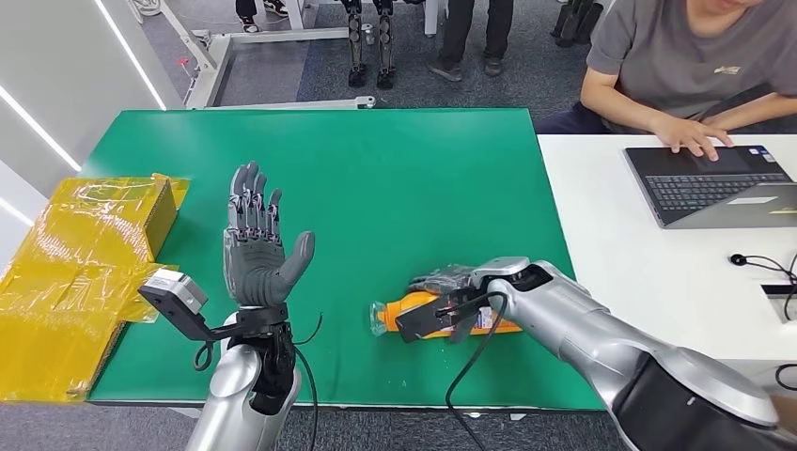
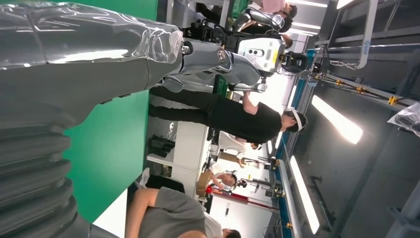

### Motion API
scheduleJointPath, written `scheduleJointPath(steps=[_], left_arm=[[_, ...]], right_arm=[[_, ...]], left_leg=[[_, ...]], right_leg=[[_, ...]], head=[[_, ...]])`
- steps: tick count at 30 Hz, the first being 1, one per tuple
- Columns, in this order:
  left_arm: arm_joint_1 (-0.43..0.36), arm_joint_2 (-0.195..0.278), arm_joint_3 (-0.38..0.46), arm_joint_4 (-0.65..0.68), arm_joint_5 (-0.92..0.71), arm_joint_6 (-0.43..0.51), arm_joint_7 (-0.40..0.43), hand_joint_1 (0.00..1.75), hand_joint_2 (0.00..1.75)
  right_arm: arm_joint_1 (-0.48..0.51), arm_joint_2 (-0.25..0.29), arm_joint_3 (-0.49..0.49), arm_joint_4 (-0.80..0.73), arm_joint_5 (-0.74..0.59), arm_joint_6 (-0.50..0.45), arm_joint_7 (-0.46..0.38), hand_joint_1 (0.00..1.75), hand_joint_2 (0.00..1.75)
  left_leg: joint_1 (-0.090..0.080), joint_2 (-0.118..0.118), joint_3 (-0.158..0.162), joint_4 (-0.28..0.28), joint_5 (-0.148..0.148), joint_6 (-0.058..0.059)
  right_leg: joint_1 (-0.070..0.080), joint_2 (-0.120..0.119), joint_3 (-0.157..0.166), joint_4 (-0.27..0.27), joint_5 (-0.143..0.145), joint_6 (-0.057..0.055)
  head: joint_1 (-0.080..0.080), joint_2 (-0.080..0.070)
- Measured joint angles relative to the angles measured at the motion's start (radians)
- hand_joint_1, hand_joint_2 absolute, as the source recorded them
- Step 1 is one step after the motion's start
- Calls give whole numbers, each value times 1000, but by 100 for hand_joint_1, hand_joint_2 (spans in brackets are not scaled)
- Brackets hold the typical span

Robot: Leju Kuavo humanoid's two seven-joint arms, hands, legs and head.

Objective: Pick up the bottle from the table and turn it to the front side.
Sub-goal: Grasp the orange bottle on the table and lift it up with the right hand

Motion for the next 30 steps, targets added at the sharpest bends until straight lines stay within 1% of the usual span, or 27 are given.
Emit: scheduleJointPath(steps=[11,17,23,30], left_arm=[[12,2,1,0,-17,-6,0,0,175],[24,2,2,-2,-31,-8,0,0,175],[36,2,2,-13,-40,-14,0,0,175],[43,2,2,-20,-45,-15,0,0,175]], right_arm=[[-2,0,21,20,90,-144,66,0,175],[3,-1,20,28,132,-253,114,0,175],[18,-2,-2,29,168,-336,152,0,175],[32,-10,-54,26,203,-383,174,0,175]], left_leg=[[0,0,0,0,0,0],[0,0,0,0,0,0],[0,0,0,0,0,0],[0,0,0,0,0,0]], right_leg=[[0,0,0,0,0,0],[0,0,0,0,0,0],[0,0,0,0,0,0],[0,0,0,0,0,0]], head=[[0,0],[0,0],[0,0],[0,0]])
